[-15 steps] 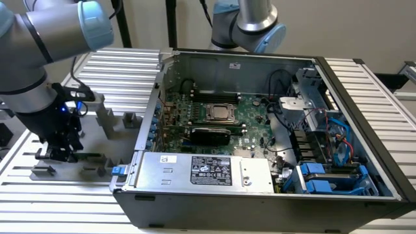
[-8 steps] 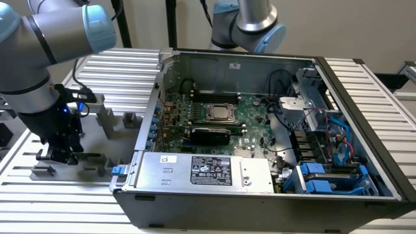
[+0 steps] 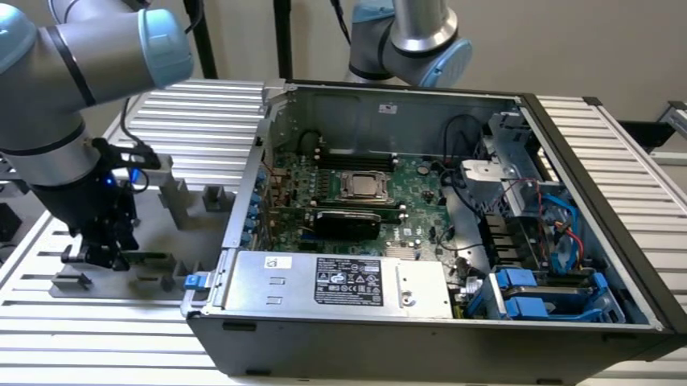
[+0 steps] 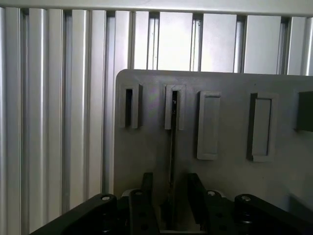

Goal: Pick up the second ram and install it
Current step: 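Pick up the second ram and move it above second insertion slot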

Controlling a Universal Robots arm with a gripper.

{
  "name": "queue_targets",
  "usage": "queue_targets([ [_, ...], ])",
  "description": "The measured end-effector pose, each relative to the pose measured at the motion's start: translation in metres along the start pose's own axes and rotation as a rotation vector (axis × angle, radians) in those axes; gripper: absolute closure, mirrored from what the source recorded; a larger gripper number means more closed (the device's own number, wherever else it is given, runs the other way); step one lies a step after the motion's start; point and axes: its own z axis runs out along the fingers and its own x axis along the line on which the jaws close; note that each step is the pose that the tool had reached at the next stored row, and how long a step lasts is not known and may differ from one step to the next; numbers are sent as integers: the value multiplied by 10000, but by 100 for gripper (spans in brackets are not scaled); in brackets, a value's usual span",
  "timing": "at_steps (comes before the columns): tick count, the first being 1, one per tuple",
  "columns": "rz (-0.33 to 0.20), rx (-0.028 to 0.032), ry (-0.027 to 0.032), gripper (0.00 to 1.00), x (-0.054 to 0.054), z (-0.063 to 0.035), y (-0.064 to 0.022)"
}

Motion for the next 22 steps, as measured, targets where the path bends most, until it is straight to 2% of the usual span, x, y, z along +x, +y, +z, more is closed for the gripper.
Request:
queue_targets([
  [4, 0, -2, 0, 60, -11, 0, -1],
  [5, -1, -4, 0, 66, -13, 0, -1],
  [7, 0, -8, 2, 66, -17, 0, 0],
  [8, 0, -9, 3, 73, -19, 0, -1],
  [10, 0, -11, 4, 75, -22, 0, -1],
  [11, 0, -11, 6, 82, -23, 0, -1],
  [13, -1, -12, 7, 82, -23, 0, -1],
  [14, 0, -13, 7, 86, -23, 0, -1],
  [22, 0, -13, 8, 86, -24, 0, -1],
])
